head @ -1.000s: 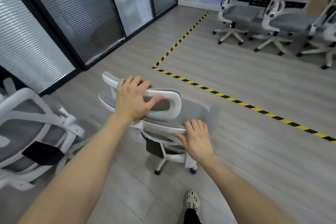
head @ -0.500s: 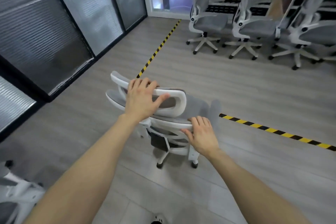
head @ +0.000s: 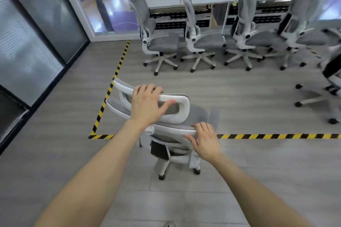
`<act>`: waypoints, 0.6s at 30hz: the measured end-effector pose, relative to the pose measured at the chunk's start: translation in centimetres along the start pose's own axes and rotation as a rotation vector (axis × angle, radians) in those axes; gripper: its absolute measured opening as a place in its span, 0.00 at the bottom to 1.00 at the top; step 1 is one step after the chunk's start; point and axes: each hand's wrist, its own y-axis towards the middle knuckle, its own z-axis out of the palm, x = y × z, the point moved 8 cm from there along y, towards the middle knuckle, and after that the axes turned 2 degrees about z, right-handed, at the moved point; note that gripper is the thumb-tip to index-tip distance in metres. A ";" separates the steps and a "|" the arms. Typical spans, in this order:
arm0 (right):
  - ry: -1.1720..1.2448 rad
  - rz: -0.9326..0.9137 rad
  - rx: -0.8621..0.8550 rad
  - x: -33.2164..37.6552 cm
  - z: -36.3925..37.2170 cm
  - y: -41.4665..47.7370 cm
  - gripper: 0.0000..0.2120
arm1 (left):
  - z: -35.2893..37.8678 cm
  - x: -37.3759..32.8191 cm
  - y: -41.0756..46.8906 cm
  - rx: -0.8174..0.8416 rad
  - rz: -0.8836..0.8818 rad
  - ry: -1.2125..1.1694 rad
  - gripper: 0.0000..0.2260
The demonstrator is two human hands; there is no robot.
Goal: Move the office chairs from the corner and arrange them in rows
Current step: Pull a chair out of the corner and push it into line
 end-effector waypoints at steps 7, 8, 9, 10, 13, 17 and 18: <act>-0.032 0.097 -0.110 -3.7 1.1 11.2 0.22 | 7.0 2.5 13.8 0.009 0.130 -0.080 0.31; -0.035 0.108 -0.133 -4.4 1.1 12.9 0.21 | 8.0 2.7 16.0 0.006 0.145 -0.091 0.32; -0.038 0.118 -0.156 -5.1 1.2 14.7 0.21 | 9.0 2.9 18.1 0.004 0.161 -0.101 0.33; -0.043 0.126 -0.177 -5.9 1.3 16.4 0.21 | 10.0 3.0 20.2 0.001 0.177 -0.110 0.33; -0.061 0.162 -0.207 -8.7 1.8 21.2 0.22 | 12.9 2.9 26.2 -0.011 0.225 -0.133 0.34; -0.097 0.244 -0.192 -12.5 2.4 27.1 0.24 | 16.5 2.1 33.6 -0.004 0.279 -0.193 0.34; -0.102 0.258 -0.203 -13.4 2.3 28.6 0.24 | 17.4 1.8 35.5 -0.007 0.292 -0.202 0.34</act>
